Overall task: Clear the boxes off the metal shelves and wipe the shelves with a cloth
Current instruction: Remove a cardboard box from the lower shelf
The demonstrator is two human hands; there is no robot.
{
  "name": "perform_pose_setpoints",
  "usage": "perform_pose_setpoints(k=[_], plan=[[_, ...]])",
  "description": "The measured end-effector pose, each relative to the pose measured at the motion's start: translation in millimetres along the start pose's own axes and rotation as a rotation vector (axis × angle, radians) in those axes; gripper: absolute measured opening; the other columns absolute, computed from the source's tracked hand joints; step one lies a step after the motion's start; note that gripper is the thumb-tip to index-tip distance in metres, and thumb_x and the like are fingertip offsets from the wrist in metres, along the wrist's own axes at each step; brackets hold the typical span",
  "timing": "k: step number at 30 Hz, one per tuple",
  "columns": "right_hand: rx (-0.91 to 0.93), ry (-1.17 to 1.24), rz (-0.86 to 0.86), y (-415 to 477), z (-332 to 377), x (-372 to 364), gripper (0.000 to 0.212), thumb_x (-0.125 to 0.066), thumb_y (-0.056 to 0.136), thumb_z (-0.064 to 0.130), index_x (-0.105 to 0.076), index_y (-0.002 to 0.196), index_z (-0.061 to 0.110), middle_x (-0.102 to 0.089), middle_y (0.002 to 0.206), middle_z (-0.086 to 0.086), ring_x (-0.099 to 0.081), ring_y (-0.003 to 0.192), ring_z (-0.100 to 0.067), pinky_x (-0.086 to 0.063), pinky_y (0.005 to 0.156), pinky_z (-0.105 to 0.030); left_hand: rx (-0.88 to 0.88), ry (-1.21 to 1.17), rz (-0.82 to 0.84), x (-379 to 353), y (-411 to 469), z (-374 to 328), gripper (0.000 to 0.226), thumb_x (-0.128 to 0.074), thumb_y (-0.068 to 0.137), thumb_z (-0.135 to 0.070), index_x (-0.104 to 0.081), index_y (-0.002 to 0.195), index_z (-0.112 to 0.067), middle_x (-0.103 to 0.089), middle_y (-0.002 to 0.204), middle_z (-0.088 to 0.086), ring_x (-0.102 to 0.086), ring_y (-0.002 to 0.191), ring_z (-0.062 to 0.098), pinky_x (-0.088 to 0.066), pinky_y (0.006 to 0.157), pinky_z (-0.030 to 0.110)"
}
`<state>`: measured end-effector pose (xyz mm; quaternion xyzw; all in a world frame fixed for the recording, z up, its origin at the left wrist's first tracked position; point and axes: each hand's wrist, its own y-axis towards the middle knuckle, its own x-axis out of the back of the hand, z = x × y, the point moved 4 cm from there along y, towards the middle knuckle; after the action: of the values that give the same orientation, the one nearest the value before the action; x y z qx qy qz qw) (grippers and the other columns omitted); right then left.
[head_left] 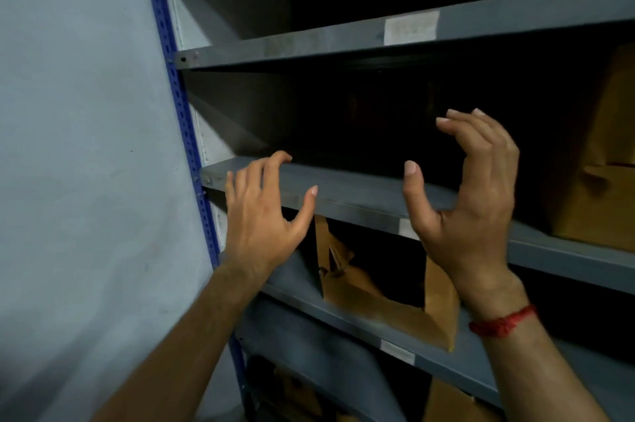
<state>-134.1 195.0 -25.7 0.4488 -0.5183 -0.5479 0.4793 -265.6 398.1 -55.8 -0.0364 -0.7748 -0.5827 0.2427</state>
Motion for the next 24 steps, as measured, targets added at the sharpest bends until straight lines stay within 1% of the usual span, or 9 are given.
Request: perform_pose_setpoints(k=[3,6,11,13,14,17,20,22,24], plan=[[-0.048,-0.042,0.032,-18,11,-24,0.043,-0.068,0.091,0.018,-0.056,0.126,-0.005,-0.058,0.128,-0.021,-0.049,0.128,-0.036,-0.035,0.114,-0.036,0.019,-0.087,0.041,-20,-5,36,0.051,-0.055,0.092,-0.052,-0.049,0.120,-0.011,-0.053,0.110,0.005,-0.050,0.102,0.023,-0.045,0.091,0.042],[-0.099,-0.081,0.058,-35,14,-35,0.042,-0.069,0.091,0.015,-0.056,0.126,-0.005,-0.058,0.126,-0.020,-0.052,0.123,-0.031,-0.039,0.108,-0.031,0.073,-0.205,0.136,-46,-11,60,0.045,-0.059,0.092,-0.051,-0.047,0.108,-0.011,-0.048,0.101,0.001,-0.044,0.094,0.016,-0.033,0.079,0.024],[-0.219,-0.134,0.117,-71,1,-40,0.027,-0.066,0.093,0.018,-0.061,0.113,0.001,-0.061,0.108,-0.009,-0.056,0.101,-0.012,-0.043,0.090,-0.015,0.234,-0.217,0.346,-91,-23,81,0.040,-0.066,0.088,-0.050,-0.049,0.091,-0.014,-0.053,0.089,0.003,-0.052,0.087,0.023,-0.033,0.069,0.030],[-0.269,-0.149,0.152,-91,-9,-38,0.019,-0.064,0.094,0.023,-0.064,0.101,0.005,-0.064,0.093,-0.002,-0.060,0.084,-0.009,-0.047,0.077,-0.013,0.291,-0.229,0.447,-110,-29,85,0.044,-0.066,0.086,-0.054,-0.053,0.096,-0.014,-0.058,0.096,0.004,-0.057,0.092,0.025,-0.037,0.071,0.030],[-0.303,-0.158,0.176,-102,-15,-36,0.019,-0.063,0.095,0.027,-0.065,0.095,0.008,-0.065,0.085,0.002,-0.062,0.076,-0.009,-0.050,0.069,-0.017,0.328,-0.242,0.507,-119,-32,85,0.049,-0.067,0.085,-0.056,-0.055,0.104,-0.013,-0.059,0.103,0.006,-0.058,0.097,0.026,-0.041,0.074,0.031],[-0.452,-0.210,0.223,-135,-34,-29,0.029,-0.061,0.095,0.039,-0.068,0.079,0.016,-0.064,0.068,0.011,-0.062,0.060,-0.003,-0.050,0.053,-0.029,0.437,-0.306,0.703,-146,-39,86,0.074,-0.068,0.085,-0.058,-0.046,0.136,-0.010,-0.058,0.125,0.010,-0.054,0.118,0.029,-0.047,0.095,0.035],[-0.704,-0.253,0.241,-161,-56,-26,0.028,-0.062,0.093,0.047,-0.066,0.079,0.022,-0.065,0.073,0.014,-0.063,0.067,-0.003,-0.053,0.060,-0.032,0.518,-0.369,0.799,-167,-36,87,0.081,-0.070,0.084,-0.057,-0.037,0.143,-0.012,-0.052,0.136,0.010,-0.048,0.128,0.031,-0.042,0.104,0.041],[-0.852,-0.299,0.266,-172,-74,-27,0.029,-0.067,0.087,0.048,-0.061,0.091,0.020,-0.063,0.089,0.006,-0.061,0.081,-0.011,-0.052,0.071,-0.033,0.567,-0.426,0.810,-177,-33,85,0.066,-0.073,0.084,-0.052,-0.041,0.128,-0.015,-0.052,0.127,0.003,-0.050,0.123,0.027,-0.043,0.100,0.038],[-0.973,-0.299,0.300,-179,-93,-32,0.046,-0.073,0.083,0.047,-0.055,0.107,0.012,-0.054,0.107,-0.005,-0.056,0.099,-0.022,-0.048,0.085,-0.035,0.643,-0.493,0.800,-188,-31,82,0.052,-0.074,0.086,-0.047,-0.042,0.115,-0.019,-0.050,0.111,-0.005,-0.050,0.108,0.018,-0.041,0.092,0.032]])
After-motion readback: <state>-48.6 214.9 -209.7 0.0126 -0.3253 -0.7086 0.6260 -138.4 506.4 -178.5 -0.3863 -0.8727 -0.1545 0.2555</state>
